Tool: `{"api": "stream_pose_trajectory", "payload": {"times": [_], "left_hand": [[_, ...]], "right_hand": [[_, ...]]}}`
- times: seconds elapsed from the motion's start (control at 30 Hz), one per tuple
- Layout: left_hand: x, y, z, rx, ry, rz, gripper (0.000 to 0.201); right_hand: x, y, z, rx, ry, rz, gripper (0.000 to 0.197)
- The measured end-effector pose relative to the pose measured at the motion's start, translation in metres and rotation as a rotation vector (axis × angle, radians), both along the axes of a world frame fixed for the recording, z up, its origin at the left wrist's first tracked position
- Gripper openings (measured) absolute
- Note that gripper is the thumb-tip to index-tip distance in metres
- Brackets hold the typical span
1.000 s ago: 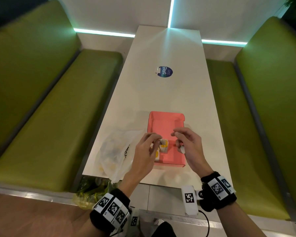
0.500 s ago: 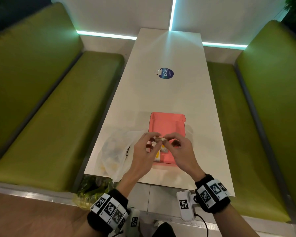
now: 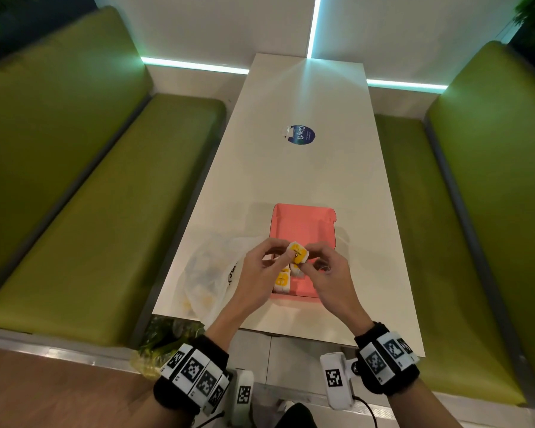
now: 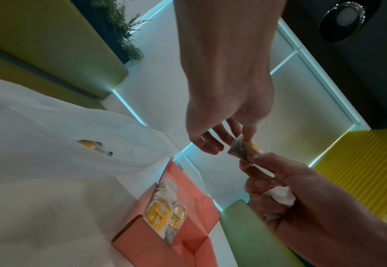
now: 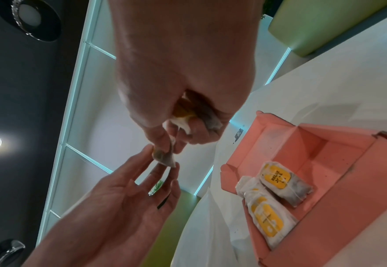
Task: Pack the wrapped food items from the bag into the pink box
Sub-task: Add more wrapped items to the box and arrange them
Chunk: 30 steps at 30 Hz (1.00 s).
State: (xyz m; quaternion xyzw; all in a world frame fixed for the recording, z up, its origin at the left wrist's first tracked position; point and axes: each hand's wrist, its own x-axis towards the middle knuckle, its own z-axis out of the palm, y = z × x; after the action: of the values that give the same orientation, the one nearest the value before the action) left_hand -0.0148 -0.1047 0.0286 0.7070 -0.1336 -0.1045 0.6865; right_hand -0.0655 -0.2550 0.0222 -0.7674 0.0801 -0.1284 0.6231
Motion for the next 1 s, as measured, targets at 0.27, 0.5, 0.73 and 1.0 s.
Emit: {"api": "stream_pose_trajectory", "payload": {"times": [0.27, 0.5, 0.73, 1.0], "left_hand": [[-0.003, -0.003, 0.0, -0.058, -0.011, 0.022, 0.01], [-0.003, 0.002, -0.003, -0.005, -0.091, 0.088, 0.017], [0.014, 0.005, -0.002, 0.209, -0.362, -0.108, 0.039], [0.012, 0.007, -0.008, 0.231, -0.483, -0.037, 0.019]], "right_hand": [[-0.001, -0.002, 0.005, -0.039, 0.032, 0.024, 0.008], [0.0, -0.006, 0.01, -0.023, -0.005, 0.03, 0.007], [-0.002, -0.008, 0.019, -0.095, -0.017, 0.094, 0.01], [-0.006, -0.011, 0.02, -0.069, -0.019, 0.082, 0.015]]}}
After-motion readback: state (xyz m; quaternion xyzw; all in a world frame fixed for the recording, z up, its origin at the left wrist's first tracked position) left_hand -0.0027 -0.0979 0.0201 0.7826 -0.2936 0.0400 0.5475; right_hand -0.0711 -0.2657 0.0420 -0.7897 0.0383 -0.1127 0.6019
